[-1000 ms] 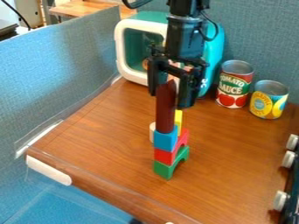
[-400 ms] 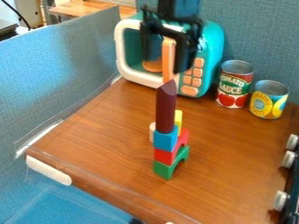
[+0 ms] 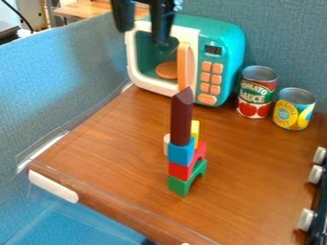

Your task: Put the maroon cylinder on top of the tower

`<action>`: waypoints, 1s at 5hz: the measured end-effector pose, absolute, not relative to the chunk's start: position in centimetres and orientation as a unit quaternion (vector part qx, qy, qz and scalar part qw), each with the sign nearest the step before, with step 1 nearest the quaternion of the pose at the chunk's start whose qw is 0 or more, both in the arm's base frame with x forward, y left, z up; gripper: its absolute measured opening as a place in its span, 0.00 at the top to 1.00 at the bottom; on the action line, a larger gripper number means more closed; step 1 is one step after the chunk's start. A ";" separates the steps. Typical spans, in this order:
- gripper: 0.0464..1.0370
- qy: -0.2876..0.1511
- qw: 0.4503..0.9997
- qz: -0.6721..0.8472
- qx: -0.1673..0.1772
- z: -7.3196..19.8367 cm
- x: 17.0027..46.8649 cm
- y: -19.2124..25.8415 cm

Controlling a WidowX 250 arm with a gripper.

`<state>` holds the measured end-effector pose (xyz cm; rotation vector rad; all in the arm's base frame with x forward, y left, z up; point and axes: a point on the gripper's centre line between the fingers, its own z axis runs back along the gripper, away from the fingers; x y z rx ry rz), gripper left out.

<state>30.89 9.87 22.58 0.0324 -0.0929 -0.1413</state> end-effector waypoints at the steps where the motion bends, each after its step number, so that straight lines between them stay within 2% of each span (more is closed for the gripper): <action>1: 0.04 -0.018 0.999 -0.046 0.009 19.6 31.5 12.7; 2: 0.04 -0.008 0.998 -0.061 0.007 17.0 32.7 12.9; 5: 0.04 0.000 0.987 -0.162 0.015 11.0 33.8 7.9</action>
